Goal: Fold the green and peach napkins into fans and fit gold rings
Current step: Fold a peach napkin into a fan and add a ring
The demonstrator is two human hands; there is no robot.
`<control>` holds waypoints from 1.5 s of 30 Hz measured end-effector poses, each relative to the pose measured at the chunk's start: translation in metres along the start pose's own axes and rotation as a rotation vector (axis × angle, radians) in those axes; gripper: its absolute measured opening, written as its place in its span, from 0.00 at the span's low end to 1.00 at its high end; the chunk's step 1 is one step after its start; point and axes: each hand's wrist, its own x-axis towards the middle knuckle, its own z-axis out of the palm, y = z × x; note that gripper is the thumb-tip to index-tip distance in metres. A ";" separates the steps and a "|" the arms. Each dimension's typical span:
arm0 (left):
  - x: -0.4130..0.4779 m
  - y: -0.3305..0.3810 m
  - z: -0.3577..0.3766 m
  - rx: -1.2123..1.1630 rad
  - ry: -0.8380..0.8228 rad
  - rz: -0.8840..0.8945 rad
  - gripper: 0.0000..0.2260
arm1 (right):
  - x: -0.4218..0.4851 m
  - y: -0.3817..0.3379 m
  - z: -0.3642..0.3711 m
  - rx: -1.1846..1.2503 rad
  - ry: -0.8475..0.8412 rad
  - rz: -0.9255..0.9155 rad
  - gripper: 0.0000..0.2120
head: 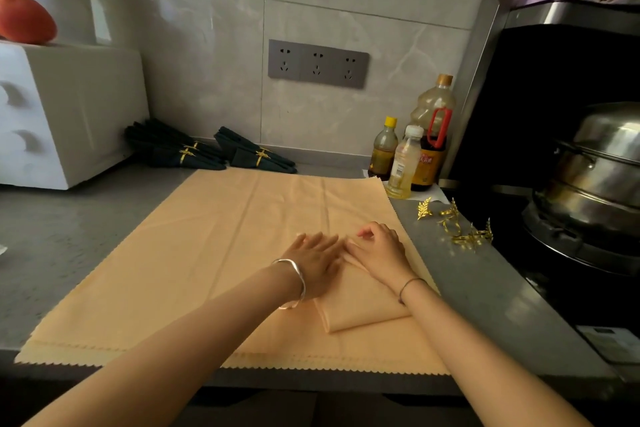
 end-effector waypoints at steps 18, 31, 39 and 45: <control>0.000 -0.004 0.016 -0.036 0.020 -0.010 0.23 | -0.089 0.051 -0.087 0.038 -0.407 -0.308 0.20; -0.017 -0.005 0.001 -0.086 0.072 0.086 0.27 | -0.104 0.035 -0.104 -0.402 -0.406 -0.446 0.25; -0.074 -0.005 -0.016 0.104 0.075 0.296 0.35 | -0.104 0.022 -0.104 -0.458 -0.392 -0.464 0.23; -0.069 -0.005 -0.013 0.254 0.098 0.368 0.31 | -0.101 0.019 -0.103 -0.498 -0.365 -0.484 0.24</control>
